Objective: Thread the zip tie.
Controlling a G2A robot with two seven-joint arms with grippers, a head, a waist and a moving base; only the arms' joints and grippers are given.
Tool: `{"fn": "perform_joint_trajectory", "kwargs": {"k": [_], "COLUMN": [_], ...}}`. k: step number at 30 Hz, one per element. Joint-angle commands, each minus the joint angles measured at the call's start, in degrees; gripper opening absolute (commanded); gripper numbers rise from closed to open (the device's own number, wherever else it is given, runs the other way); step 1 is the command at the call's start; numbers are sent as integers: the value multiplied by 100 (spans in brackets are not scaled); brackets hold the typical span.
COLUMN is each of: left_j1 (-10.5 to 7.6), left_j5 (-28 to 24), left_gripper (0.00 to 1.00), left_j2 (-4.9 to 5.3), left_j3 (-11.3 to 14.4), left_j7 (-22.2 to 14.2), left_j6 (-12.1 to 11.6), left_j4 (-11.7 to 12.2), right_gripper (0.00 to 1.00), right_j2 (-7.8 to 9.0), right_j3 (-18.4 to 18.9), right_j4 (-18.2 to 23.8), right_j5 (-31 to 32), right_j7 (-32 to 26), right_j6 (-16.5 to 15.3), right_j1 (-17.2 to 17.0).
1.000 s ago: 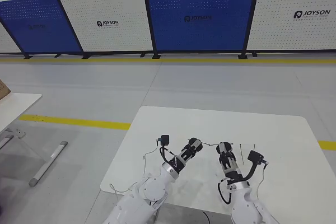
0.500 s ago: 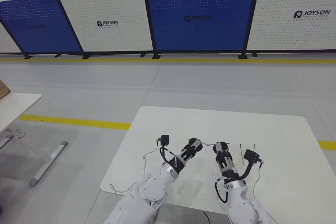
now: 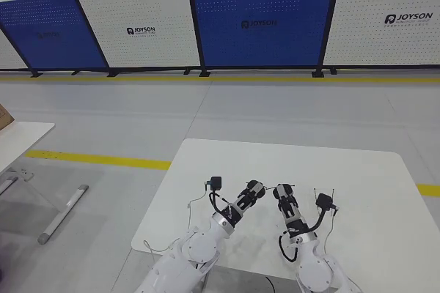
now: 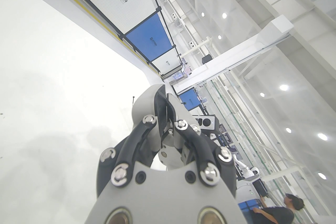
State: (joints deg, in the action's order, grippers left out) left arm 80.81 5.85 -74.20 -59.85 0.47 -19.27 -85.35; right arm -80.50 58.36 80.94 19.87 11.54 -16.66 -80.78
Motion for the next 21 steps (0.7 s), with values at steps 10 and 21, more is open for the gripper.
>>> {"fn": "perform_joint_trajectory", "kwargs": {"k": [10,21], "left_j1": [0,0], "left_j5": [0,0], "left_gripper": [0,0], "left_j2": [0,0], "left_j3": [0,0], "left_j7": [0,0], "left_j6": [0,0], "left_j4": [0,0], "right_gripper": [0,7], "right_j2": [-23,-30], "right_j3": [88,149], "right_j4": [-58,42], "right_j5": [144,343], "right_j7": [59,50], "right_j6": [106,85], "right_j1": [-16,-133]}}
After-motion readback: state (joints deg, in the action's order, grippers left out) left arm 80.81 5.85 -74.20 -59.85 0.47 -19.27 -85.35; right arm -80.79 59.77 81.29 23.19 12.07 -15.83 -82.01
